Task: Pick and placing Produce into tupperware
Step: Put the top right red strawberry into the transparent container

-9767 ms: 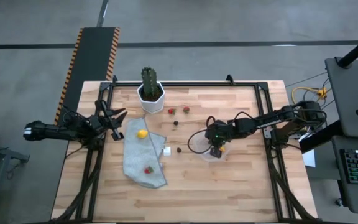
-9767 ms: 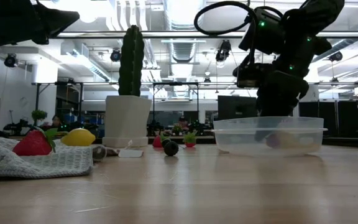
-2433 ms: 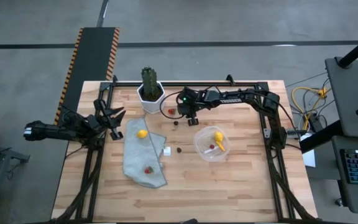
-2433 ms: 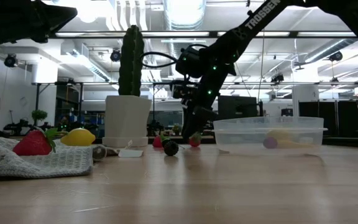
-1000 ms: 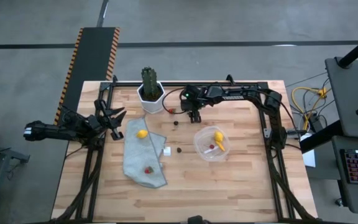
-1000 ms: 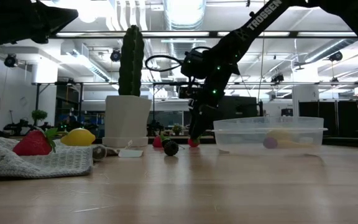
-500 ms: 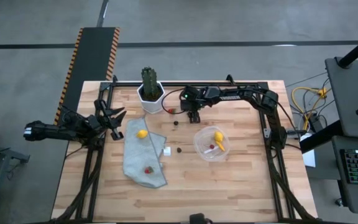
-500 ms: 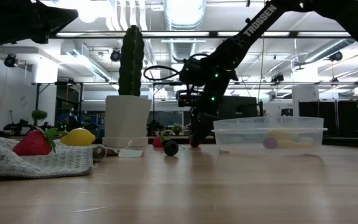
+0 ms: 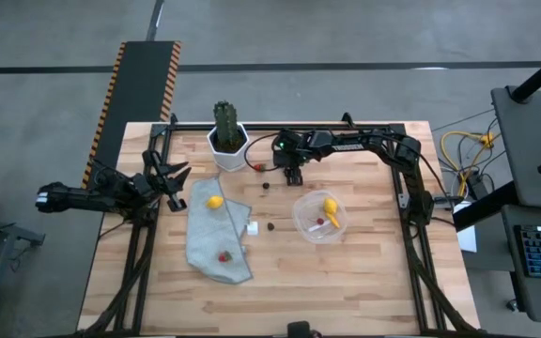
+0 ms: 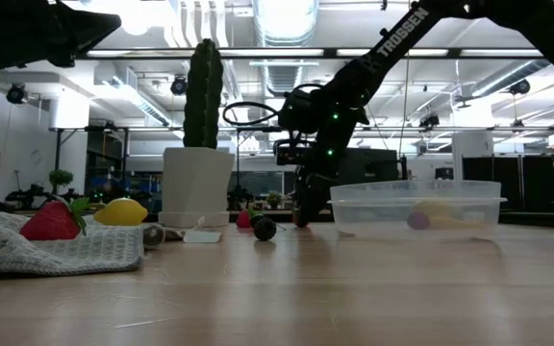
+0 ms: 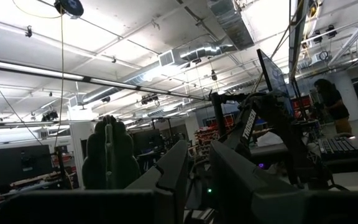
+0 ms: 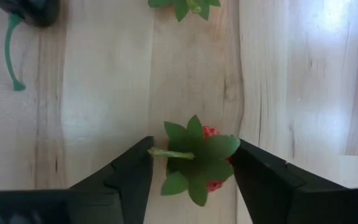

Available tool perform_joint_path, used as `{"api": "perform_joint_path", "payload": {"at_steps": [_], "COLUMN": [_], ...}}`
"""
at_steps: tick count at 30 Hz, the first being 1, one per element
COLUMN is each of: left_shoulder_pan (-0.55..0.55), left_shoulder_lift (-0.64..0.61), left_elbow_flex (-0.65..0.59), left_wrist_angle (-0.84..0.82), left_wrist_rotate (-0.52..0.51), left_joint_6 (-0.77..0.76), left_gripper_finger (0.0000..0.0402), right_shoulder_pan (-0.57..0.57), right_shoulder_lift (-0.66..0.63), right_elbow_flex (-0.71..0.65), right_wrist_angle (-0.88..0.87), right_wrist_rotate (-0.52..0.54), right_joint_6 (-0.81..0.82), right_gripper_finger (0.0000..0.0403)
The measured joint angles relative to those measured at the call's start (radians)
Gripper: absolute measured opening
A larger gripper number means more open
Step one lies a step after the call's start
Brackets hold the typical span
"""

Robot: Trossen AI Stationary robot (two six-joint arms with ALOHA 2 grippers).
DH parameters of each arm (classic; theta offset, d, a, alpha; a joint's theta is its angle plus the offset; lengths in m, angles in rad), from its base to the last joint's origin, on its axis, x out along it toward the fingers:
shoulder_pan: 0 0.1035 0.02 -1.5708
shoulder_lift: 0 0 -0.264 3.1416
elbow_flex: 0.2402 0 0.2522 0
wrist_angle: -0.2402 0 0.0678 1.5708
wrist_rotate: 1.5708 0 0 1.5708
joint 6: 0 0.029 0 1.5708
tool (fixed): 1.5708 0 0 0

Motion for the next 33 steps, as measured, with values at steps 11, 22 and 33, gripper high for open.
{"api": "perform_joint_path", "payload": {"at_steps": [11,22,33], "left_shoulder_pan": [0.0,0.0,0.0], "left_shoulder_lift": [0.0,-0.001,-0.001], "left_elbow_flex": [0.0,0.0,0.0], "left_wrist_angle": [0.0,0.0,0.0], "left_wrist_rotate": [0.0,0.0,0.0], "left_joint_6": [0.0,0.0,0.0], "left_gripper_finger": [0.0057,0.0057,0.0057], "right_shoulder_pan": [-0.002,0.019,0.094], "right_shoulder_lift": [0.0,-0.042,-0.279], "right_elbow_flex": [-0.001,0.005,-0.002], "right_wrist_angle": [0.0,-0.06,-0.159], "right_wrist_rotate": [0.011,0.085,0.032], "right_joint_6": [-0.004,0.008,0.127], "right_gripper_finger": [0.0124,0.0124,0.0124]}}
